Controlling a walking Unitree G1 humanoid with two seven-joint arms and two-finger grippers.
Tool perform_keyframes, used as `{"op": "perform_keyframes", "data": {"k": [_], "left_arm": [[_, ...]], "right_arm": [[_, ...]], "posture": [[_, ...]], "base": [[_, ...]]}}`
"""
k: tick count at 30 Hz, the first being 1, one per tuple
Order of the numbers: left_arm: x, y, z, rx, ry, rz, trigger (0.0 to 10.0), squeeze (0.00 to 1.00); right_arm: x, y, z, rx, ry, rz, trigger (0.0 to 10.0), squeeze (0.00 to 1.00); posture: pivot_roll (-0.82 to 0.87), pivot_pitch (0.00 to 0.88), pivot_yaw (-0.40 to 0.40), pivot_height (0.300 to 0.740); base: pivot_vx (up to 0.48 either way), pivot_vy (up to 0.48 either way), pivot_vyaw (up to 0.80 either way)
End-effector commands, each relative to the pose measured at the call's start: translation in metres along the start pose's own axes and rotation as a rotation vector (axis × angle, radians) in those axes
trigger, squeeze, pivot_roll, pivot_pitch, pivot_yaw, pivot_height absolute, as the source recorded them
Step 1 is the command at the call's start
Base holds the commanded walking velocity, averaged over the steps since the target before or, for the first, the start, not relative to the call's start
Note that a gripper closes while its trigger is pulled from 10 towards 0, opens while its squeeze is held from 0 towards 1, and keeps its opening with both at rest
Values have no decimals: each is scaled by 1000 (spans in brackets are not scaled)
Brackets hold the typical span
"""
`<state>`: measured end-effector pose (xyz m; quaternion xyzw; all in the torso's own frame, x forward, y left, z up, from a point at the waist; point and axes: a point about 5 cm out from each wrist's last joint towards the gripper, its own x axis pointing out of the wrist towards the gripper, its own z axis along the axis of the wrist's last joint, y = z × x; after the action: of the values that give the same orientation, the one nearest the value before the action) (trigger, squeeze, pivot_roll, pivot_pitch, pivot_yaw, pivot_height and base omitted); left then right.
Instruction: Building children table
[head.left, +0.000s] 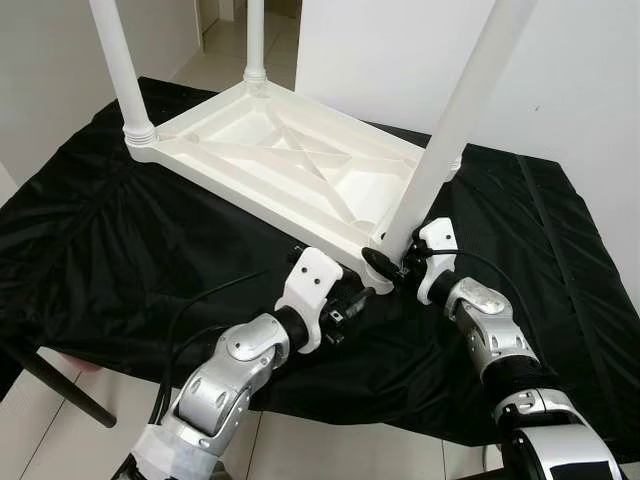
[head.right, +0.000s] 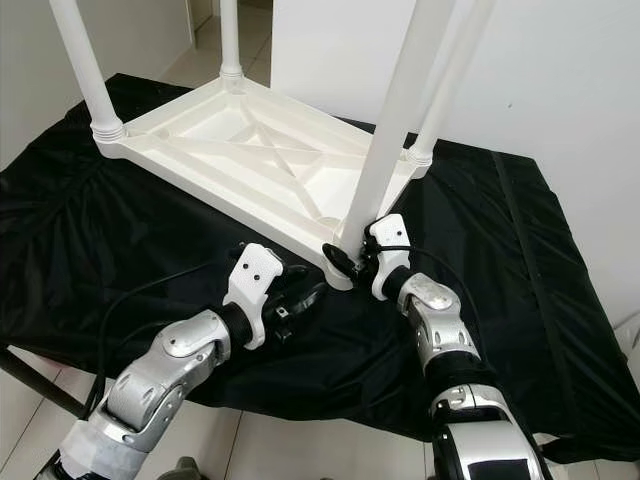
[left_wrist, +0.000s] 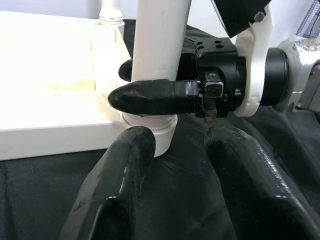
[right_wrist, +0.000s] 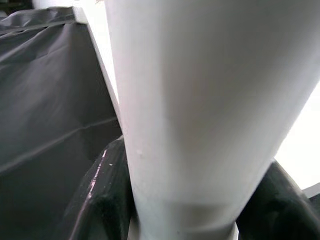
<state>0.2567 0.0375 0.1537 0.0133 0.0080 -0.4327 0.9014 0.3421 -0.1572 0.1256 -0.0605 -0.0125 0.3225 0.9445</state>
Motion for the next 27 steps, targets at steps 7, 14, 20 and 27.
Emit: {"op": "perform_keyframes", "data": {"k": [7,14,20,27], "left_arm": [[1,-5,-2,4,4,-53,10000,0],[1,-7,-3,0,3,-61,10000,0],[2,-10,-4,-2,4,-68,10000,0],[2,-11,-4,-5,4,-72,10000,0]], "right_arm": [[-9,13,-20,25,47,-226,0,0],[-13,23,-20,56,39,-412,0,0],[-17,35,-17,96,21,-633,0,0],[-13,52,-17,158,34,-668,0,0]], "posture": [[164,23,-108,740],[157,19,-108,740],[155,16,-112,740],[152,13,-111,740]], "base": [[0,0,0],[0,0,0],[0,0,0],[0,0,0]]}}
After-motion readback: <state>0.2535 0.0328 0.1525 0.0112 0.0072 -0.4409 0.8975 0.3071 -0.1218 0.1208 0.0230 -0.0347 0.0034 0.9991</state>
